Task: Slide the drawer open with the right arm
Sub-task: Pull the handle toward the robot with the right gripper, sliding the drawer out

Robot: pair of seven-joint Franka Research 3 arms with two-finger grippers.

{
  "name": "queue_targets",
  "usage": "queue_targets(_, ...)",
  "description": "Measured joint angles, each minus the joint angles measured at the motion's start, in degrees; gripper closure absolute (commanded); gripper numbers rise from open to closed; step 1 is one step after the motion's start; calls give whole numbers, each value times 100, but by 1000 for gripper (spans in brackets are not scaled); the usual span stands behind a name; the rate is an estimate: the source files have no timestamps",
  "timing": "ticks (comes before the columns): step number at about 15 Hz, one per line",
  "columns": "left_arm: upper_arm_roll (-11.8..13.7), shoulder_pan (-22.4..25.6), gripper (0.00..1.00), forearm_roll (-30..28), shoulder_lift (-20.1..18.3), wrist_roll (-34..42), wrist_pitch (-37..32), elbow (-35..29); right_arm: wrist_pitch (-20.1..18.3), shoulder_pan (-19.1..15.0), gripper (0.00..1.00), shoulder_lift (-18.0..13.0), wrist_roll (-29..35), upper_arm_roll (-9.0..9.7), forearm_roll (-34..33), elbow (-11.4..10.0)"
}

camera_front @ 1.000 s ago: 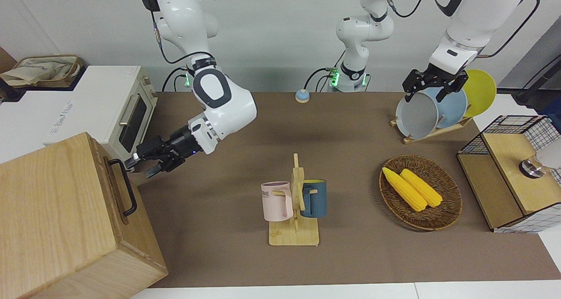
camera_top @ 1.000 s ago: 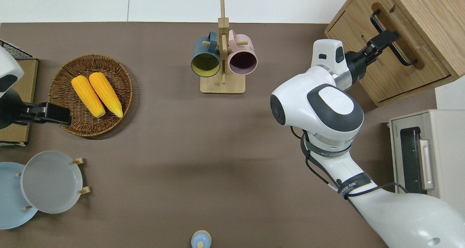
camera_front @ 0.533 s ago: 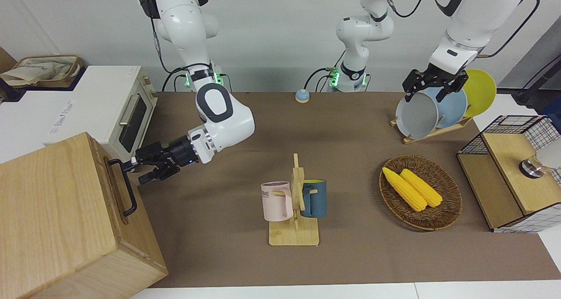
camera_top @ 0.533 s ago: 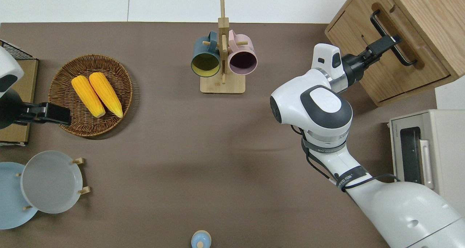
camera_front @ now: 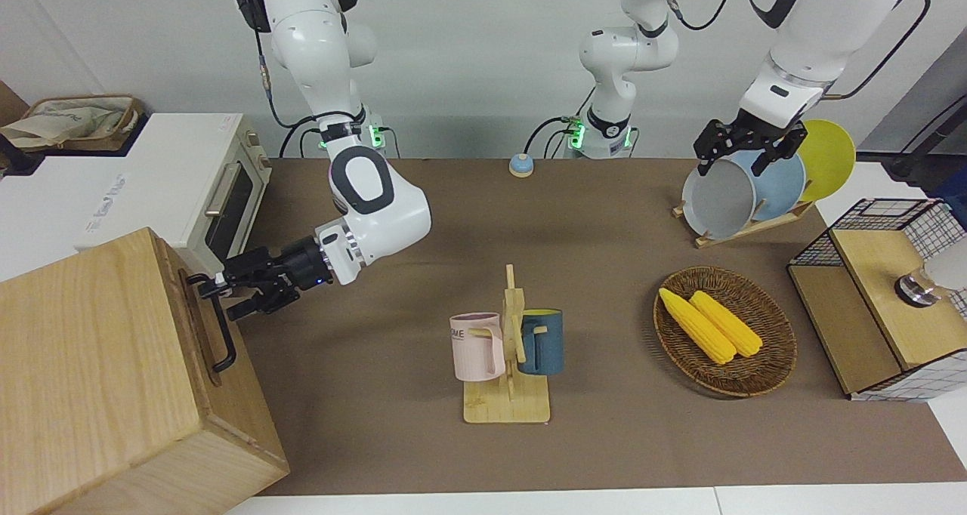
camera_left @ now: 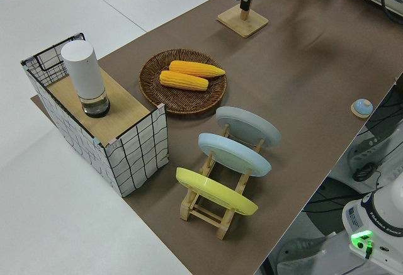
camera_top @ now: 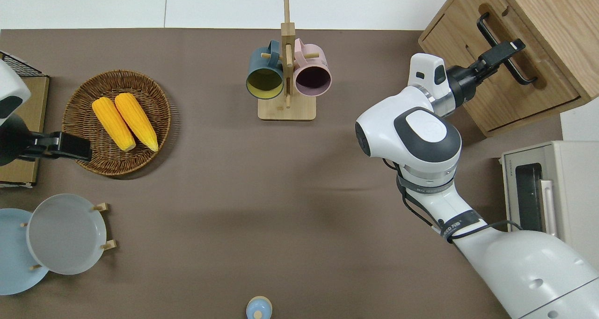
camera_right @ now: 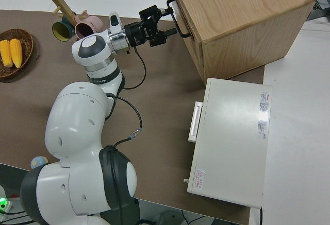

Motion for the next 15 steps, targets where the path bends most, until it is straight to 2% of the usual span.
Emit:
queue_targets(3, 0, 0, 7, 0, 0, 0, 0, 0, 56, -59, 760, 55, 31, -1, -98, 0)
queue_targets(5, 0, 0, 7, 0, 0, 0, 0, 0, 61, -71, 981, 83, 34, -1, -116, 0)
queue_targets(15, 0, 0, 7, 0, 0, 0, 0, 0, 72, -72, 1000, 82, 172, 4, -146, 14)
